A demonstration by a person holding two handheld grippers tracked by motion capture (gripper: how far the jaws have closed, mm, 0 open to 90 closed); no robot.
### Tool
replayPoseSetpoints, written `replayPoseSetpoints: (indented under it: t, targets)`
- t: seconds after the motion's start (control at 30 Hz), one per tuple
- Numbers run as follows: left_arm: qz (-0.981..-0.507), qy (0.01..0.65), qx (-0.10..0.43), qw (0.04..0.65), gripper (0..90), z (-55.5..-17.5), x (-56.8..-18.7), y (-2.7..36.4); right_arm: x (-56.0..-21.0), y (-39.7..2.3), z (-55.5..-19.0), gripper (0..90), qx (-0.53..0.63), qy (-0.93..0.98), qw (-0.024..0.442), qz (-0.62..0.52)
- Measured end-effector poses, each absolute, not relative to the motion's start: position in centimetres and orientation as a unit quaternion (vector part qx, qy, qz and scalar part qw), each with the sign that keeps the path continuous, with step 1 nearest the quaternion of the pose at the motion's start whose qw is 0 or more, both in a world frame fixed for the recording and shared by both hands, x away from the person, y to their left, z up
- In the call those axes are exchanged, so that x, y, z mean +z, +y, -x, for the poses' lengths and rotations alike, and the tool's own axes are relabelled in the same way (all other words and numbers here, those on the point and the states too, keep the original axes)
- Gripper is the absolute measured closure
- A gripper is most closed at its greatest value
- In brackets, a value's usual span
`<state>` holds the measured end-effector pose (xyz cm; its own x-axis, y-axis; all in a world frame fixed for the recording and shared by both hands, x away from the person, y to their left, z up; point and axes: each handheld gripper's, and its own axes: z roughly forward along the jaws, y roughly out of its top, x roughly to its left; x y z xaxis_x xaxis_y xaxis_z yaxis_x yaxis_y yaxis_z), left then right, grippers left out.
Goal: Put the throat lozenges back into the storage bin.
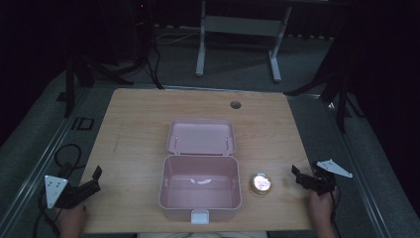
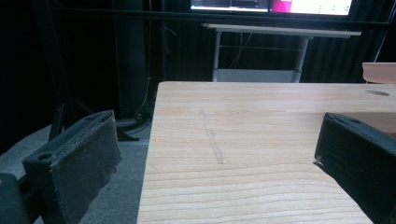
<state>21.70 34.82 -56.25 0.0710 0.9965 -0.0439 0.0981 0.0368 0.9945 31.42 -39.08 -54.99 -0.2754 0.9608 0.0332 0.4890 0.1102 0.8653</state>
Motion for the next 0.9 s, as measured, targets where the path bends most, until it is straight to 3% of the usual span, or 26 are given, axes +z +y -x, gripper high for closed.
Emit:
replayPoseSetpoints:
  t: [0.33, 0.9]
  targets:
    - [-0.531, 0.516, 0.445, 0.503, 0.4, -21.7, -56.2, 34.9, -55.0, -39.8, -31.9, 10.3, 0.415, 0.703, 0.232, -0.529]
    - [-0.531, 0.516, 0.445, 0.505, 0.4, -21.7, -56.2, 34.9, -52.5, -38.9, -32.7, 10.3, 0.273, 0.834, 0.119, -0.465]
